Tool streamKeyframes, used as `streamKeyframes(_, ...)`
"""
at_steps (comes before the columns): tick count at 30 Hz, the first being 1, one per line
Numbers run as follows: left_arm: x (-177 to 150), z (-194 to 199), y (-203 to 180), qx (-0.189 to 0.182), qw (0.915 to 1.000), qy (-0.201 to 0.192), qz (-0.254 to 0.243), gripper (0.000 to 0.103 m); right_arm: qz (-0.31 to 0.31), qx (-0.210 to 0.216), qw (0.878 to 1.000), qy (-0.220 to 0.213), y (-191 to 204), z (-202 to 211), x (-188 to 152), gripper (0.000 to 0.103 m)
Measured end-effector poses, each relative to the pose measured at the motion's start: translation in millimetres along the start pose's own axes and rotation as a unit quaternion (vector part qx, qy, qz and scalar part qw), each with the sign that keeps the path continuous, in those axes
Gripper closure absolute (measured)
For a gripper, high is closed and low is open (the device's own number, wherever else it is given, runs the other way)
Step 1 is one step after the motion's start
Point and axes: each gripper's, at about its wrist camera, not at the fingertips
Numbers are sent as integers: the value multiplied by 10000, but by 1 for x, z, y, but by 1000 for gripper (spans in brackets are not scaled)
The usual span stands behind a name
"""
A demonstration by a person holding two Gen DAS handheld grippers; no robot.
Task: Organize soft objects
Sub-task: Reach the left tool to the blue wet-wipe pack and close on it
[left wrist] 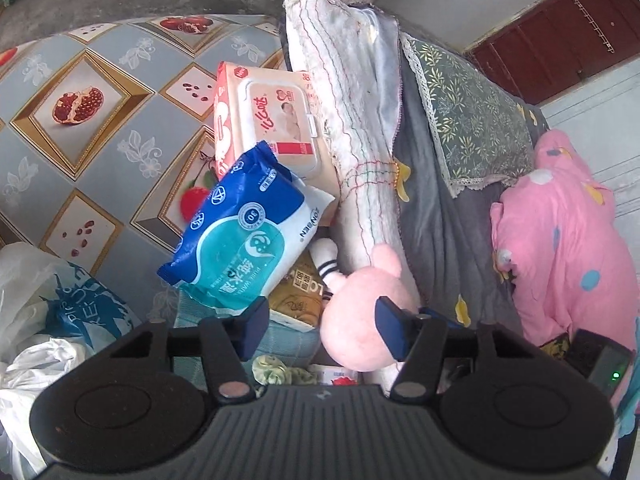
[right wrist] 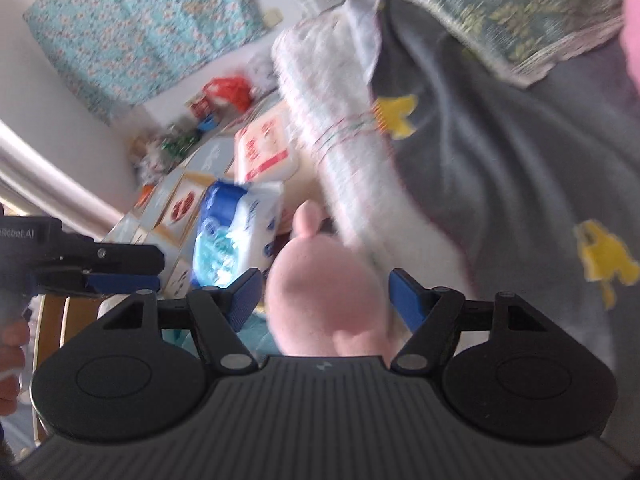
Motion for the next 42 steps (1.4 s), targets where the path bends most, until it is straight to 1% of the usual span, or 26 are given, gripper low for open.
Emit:
streamKeyframes(6,-4,4,-1,-95,9999,113,-84,46,739,305,9967,119,47,8,-17,34)
streamKeyframes(11,-6,-6,1,-42,9996,263,-91,45,1200,753,9895,276,74,5,-29,34)
streamKeyframes(14,-5,-19,1,27,9993,361,-95,45,1357,957,9854,374,83,-1,-35,35)
streamKeyframes(16,-4,-28,1,61,9990,408,-151,45,1349,1069,9841,432,85,-1,-39,35)
streamKeyframes(18,-4,-39,0,226,9982,503,-222,46,1308,1094,9842,468,85,2,-41,36)
streamKeyframes(19,-4,-44,0,267,9978,558,-251,44,1270,1066,9850,480,83,4,-41,36)
streamKeyframes(21,-3,-48,2,199,9981,558,-171,44,1118,992,9877,462,73,12,-40,36)
streamKeyframes(26,-1,-45,1,187,9983,540,-112,46,683,682,9951,200,42,32,-25,35)
streamKeyframes(29,1,-31,-2,283,9990,186,-278,46,377,623,9973,-70,23,35,-8,35)
streamKeyframes(33,12,-11,5,444,9982,-316,-257,44,-293,855,9954,-310,3,20,19,35)
streamKeyframes(35,19,-8,10,683,9962,-452,-304,44,-590,1002,9929,-237,-4,3,34,34)
streamKeyframes(37,27,-14,15,1034,9928,-435,-431,44,-856,1119,9900,-96,-6,-19,45,34)
streamKeyframes(39,33,-21,20,1288,9889,-422,-604,42,-1018,1166,9879,63,-5,-39,53,34)
streamKeyframes(41,38,-33,26,1378,9874,-306,-720,36,-1062,1168,9871,287,-4,-63,60,34)
streamKeyframes(42,39,-38,28,1344,9877,-234,-767,34,-1078,1147,9866,435,-3,-75,62,34)
Point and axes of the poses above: each gripper's, at about its wrist camera, not at the fingertips, and z roughly against the way its jaws point, y to its left, x to its top, and after that the axes turned 1 degree about -y, right-handed
